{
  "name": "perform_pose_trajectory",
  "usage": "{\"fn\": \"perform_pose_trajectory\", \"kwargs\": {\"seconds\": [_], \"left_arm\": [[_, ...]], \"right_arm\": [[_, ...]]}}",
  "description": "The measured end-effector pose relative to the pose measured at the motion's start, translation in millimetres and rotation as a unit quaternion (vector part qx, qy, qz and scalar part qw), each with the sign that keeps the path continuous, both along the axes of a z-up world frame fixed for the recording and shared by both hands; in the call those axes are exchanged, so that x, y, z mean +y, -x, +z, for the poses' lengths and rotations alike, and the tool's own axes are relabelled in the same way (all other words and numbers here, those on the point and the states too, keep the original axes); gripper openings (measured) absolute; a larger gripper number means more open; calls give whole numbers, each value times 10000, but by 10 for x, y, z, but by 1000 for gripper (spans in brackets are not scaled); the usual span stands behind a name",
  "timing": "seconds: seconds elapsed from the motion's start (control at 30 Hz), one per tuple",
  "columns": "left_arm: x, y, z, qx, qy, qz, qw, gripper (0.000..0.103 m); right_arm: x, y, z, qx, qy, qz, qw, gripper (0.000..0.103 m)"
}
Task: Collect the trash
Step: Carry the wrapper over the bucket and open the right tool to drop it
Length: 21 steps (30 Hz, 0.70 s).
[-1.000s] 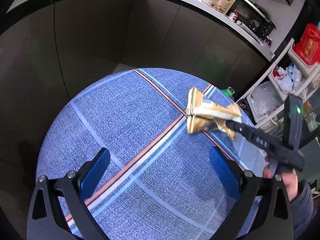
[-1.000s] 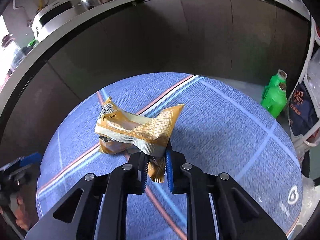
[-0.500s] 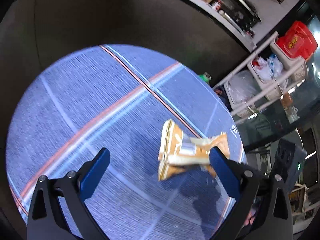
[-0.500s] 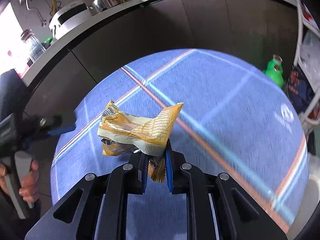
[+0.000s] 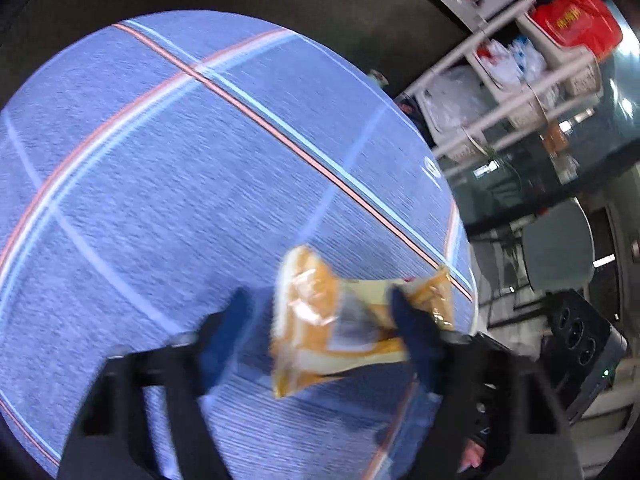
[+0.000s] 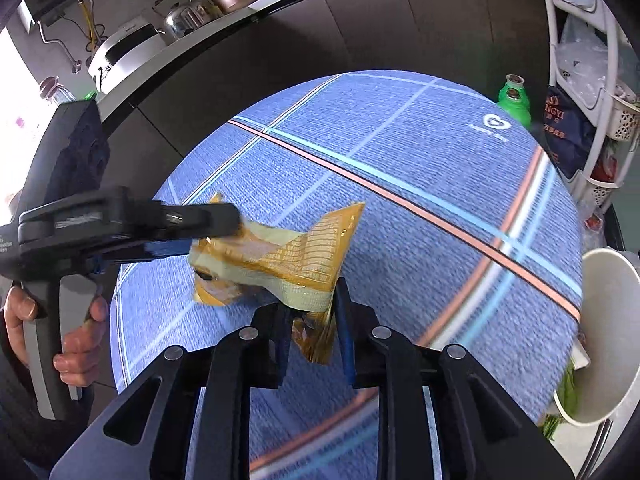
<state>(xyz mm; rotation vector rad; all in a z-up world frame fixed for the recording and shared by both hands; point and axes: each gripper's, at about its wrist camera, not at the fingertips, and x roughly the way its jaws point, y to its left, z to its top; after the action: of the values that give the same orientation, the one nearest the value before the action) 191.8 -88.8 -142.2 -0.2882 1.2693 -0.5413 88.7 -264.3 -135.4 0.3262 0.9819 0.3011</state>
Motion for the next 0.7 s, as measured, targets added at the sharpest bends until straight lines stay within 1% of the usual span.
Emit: {"fn": "perform_pose_trajectory", "kwargs": {"seconds": [0.07, 0.17, 0.3, 0.43, 0.53, 0.63, 0.67, 0.7], "left_arm": [[-133, 76, 56, -71, -41, -189, 9998, 36], [-310, 178, 180, -258, -143, -416, 9987, 25], [-653, 327, 425, -646, -324, -722, 9948, 21], [-1005, 440, 585, -855, -331, -1067, 9901, 20], [-1346, 539, 640, -970, -347, -1416, 9846, 20], [-1794, 629, 650, -1054, -339, -1799, 9774, 20], [-1874, 655, 646, -1075, -333, -1878, 9757, 20], [-2051, 695, 635, -1122, -334, -2041, 9719, 20]], "right_arm": [[-41, 98, 51, -109, 58, -34, 9999, 19], [-120, 224, 132, -256, 68, -149, 9995, 18], [-325, 435, 236, -472, 37, -379, 9982, 18], [-624, 657, 334, -648, 38, -721, 9953, 18], [-915, 845, 354, -705, 32, -1040, 9921, 18], [-1249, 1023, 331, -711, -6, -1378, 9879, 19], [-1344, 1084, 311, -711, -10, -1476, 9865, 19], [-1462, 1153, 286, -693, -15, -1594, 9848, 19]]}}
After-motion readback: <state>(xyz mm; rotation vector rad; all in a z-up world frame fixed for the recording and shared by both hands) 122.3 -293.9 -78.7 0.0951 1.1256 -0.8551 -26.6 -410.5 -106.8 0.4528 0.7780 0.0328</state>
